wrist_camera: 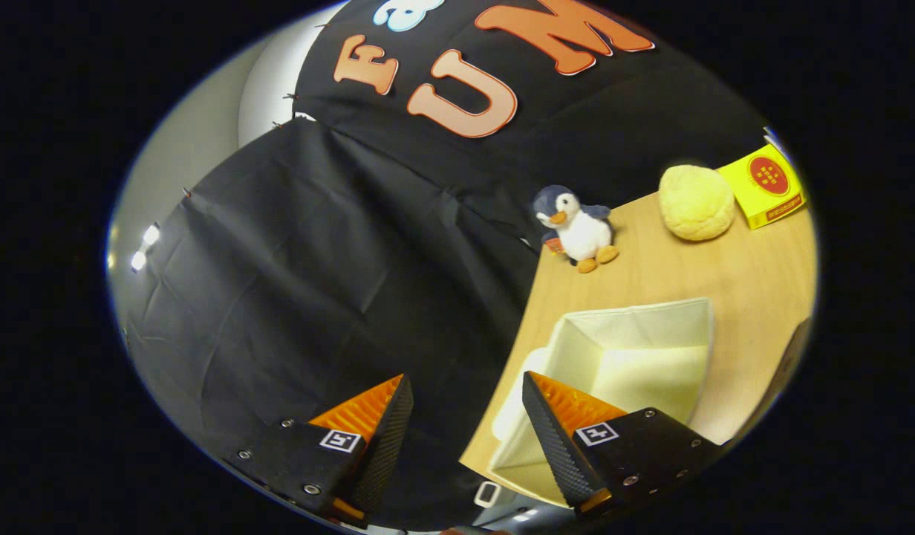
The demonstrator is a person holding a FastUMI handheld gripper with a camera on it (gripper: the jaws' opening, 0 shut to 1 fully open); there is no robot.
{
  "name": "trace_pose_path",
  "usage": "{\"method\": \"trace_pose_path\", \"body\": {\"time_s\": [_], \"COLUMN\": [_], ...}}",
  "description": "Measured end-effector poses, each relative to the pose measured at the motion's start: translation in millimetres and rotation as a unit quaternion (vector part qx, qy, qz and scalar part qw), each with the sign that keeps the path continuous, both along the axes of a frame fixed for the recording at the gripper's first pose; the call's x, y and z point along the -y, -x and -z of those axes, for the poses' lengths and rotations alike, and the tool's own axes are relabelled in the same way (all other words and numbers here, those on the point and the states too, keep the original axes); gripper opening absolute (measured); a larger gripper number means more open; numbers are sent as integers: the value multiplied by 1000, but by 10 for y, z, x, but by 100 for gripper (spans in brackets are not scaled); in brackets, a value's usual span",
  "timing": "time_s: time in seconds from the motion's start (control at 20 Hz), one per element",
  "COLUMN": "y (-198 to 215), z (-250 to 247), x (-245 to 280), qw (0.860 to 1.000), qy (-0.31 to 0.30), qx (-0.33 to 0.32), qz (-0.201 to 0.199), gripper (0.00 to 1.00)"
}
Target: Open the storage box then place both shoes into the box .Put the left shoe in first, then the right shoe, with the right side of both shoes facing outward in a uniform manner.
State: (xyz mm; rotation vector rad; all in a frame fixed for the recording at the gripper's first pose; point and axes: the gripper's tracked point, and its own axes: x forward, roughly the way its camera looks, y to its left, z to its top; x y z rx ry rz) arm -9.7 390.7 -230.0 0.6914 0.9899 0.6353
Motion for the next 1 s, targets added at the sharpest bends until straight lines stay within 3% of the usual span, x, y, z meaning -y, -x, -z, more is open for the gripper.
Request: {"method": "trace_pose_path", "body": {"time_s": [0.35, 0.6, 1.0], "y": [224, 424, 946], "z": [703, 1210, 1923], "x": [1380, 2316, 3014], "qw": [990, 970, 944], "qy": [141, 235, 313], "qx": [-12, -47, -89], "qz": [21, 48, 54], "gripper": [96, 96, 92]}}
